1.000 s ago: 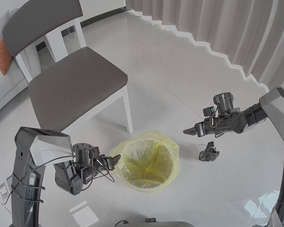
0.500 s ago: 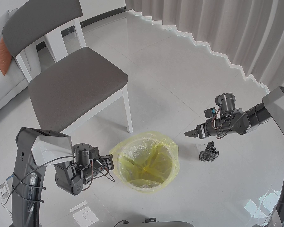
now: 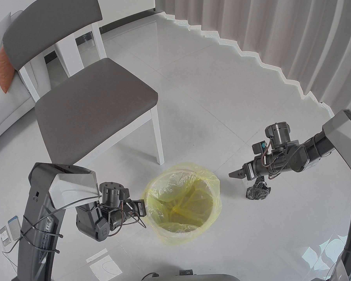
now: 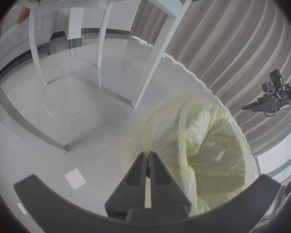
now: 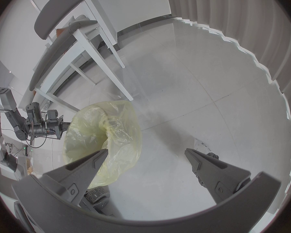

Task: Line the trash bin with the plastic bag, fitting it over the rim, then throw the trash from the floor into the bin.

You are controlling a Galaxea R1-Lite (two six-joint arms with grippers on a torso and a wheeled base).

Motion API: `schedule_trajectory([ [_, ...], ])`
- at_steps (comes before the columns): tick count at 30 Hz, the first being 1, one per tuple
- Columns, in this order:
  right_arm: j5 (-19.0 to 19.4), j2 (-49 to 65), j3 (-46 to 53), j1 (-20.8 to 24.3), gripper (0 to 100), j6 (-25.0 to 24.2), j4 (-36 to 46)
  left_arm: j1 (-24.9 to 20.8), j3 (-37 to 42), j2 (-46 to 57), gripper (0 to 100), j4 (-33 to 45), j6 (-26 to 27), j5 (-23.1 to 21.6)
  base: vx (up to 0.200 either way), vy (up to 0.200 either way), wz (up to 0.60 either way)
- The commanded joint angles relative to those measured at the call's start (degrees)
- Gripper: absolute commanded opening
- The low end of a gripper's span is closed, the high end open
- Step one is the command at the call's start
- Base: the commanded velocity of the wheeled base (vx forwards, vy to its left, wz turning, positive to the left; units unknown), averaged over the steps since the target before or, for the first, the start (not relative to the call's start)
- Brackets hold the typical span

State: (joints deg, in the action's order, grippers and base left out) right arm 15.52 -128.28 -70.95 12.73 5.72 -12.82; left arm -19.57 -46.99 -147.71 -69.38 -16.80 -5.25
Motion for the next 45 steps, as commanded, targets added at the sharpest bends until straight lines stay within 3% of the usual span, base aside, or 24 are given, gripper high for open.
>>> schedule_trajectory([
  [1, 0.0, -0.5, 0.3, 0.0, 100, 0.0, 0.0, -0.1, -2.0, 0.5, 0, 3.2, 0.5, 0.3, 0.000, 0.000, 0.00],
  [16, 0.1, -2.0, 0.9, 0.0, 100, -0.4, -0.1, -0.5, -0.3, 1.6, 0, 1.5, 0.5, 0.2, 0.000, 0.000, 0.00],
  [17, 0.2, -2.0, 1.0, 0.0, 100, -0.4, -0.1, -0.4, 0.1, 1.6, 100, 1.4, 0.5, 0.2, 0.000, 0.000, 0.00],
  [27, 0.6, -5.4, 0.1, 0.4, 100, -1.6, -3.2, 2.2, 6.0, 3.8, 100, -3.8, 0.5, 0.2, 0.000, 0.000, 0.00],
  [30, 0.7, -7.2, -0.2, 0.7, 100, -5.0, -6.2, 2.0, 8.9, 5.5, 100, -6.0, 0.1, 0.1, 0.000, 0.000, 0.00],
  [36, 3.3, -8.4, -1.6, 0.6, 100, -7.7, -6.8, 2.8, 8.9, 6.0, 100, -6.0, 0.2, 0.2, 0.000, 0.000, 0.00],
  [45, 3.7, -11.9, -4.9, 0.6, 100, -7.7, -6.8, 4.0, 9.6, 7.5, 100, -6.1, 0.3, 0.2, 0.000, 0.000, 0.00],
])
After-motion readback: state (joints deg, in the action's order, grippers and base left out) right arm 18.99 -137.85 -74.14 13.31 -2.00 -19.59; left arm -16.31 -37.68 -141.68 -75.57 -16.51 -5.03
